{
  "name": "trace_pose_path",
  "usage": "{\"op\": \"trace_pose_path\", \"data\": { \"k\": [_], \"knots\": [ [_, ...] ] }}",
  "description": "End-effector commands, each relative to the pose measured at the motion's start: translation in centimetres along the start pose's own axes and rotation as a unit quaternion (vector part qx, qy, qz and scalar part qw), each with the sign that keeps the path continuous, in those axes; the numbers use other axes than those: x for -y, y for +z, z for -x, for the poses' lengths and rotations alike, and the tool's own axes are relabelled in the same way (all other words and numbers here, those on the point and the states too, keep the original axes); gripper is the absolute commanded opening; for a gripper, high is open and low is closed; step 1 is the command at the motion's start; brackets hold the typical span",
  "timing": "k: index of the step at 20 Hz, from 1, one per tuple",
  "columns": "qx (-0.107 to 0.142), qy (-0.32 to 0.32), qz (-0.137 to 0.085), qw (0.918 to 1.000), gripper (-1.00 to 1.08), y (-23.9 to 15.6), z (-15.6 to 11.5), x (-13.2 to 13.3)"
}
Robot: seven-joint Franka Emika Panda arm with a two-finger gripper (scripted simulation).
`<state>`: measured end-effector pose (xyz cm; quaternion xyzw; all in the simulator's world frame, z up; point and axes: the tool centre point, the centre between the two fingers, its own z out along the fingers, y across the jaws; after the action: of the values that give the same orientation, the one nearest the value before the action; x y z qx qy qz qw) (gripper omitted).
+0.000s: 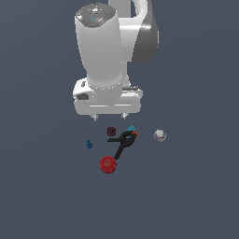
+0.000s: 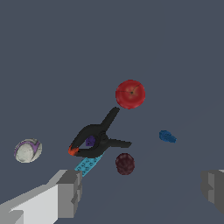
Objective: Pick up a designated object from a clutter of objects.
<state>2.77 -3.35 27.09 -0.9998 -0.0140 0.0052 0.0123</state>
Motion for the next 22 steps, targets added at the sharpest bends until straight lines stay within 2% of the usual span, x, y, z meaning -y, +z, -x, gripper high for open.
{"op": "trace_pose_path", "data": {
  "k": [1, 12, 22],
  "knots": [
    [0.000, -0.010, 0.002, 1.0000, 1.00, 1.4, -1.1, -0.3],
    [-0.002, -0.067, 0.009, 0.9977, 1.00, 10.2, -6.5, -1.6],
    [-0.003, -0.100, 0.012, 0.9949, 1.00, 16.1, -8.7, -2.4]
  ]
}}
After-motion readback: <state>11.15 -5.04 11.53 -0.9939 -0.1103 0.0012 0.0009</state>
